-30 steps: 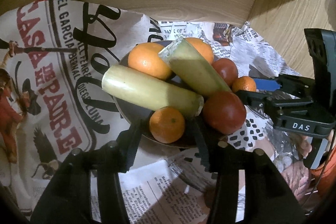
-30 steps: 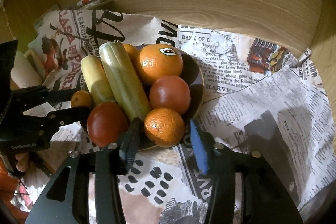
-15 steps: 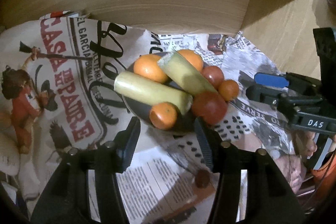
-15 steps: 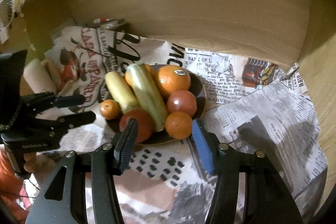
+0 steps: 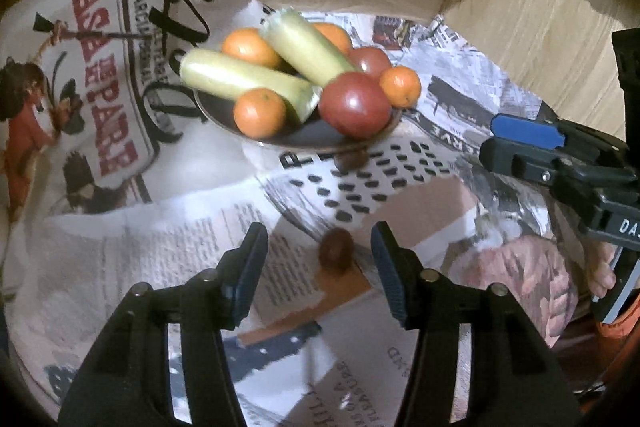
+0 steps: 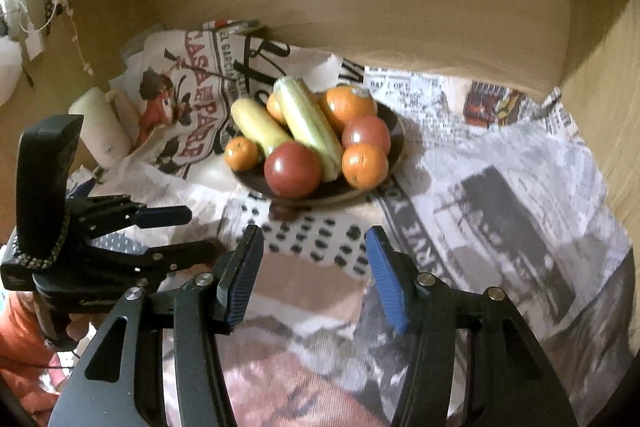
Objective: Organize fruits
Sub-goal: 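Grasp a small dark brown fruit with the left tool while the right tool grasps another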
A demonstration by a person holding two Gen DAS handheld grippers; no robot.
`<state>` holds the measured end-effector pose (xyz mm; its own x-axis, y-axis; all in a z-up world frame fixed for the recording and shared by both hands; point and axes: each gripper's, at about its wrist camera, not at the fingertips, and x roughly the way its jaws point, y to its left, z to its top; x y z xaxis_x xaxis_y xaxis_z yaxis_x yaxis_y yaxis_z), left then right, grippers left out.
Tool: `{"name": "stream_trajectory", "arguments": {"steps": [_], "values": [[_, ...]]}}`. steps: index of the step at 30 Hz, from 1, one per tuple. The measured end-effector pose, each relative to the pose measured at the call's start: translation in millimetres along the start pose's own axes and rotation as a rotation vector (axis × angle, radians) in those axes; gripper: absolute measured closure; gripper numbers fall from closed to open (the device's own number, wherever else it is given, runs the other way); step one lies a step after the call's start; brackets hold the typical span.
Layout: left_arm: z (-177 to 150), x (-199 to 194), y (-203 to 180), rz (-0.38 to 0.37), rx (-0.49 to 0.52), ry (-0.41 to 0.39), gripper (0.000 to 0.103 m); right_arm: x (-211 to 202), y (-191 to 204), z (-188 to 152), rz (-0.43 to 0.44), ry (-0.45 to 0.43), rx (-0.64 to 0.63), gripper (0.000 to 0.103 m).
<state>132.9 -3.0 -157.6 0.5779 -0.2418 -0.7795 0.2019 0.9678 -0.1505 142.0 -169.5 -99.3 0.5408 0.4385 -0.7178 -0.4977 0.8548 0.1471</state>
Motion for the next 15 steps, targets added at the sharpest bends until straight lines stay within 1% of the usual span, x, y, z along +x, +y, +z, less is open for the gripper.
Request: {"name": "stream_trajectory", "arguments": {"steps": [3,5,6,7,8,11,15], "values": [[-3.4,4.7,-4.6,0.001,0.005,0.005,0.056,1.1,-1.0,-7.3,0.002,0.015,0.005,0.053],[-4.0,7.6,-6.6,-0.001,0.01,0.007,0.066,1.9,-0.6,-10.0,0.003,0.022,0.004,0.053],[-4.1,8.9,-7.6,0.001,0.016,0.005,0.069,2.4,0.0,-10.8,0.004,0.025,0.004,0.053],[-4.0,9.4,-8.4,0.003,0.021,0.003,0.075,4.0,0.6,-11.1,0.008,0.024,0.003,0.053],[-4.2,9.6,-9.1,0.003,0.028,0.001,0.084,5.6,1.6,-11.3,0.01,0.028,0.002,0.053],[-4.5,9.2,-7.4,-0.007,0.037,-0.002,0.085,15.0,4.7,-10.3,0.017,0.049,-0.003,0.053],[-5.3,3.4,-0.6,-0.002,0.041,-0.023,0.085,34.4,13.4,-3.8,0.016,0.089,-0.031,0.053]]}}
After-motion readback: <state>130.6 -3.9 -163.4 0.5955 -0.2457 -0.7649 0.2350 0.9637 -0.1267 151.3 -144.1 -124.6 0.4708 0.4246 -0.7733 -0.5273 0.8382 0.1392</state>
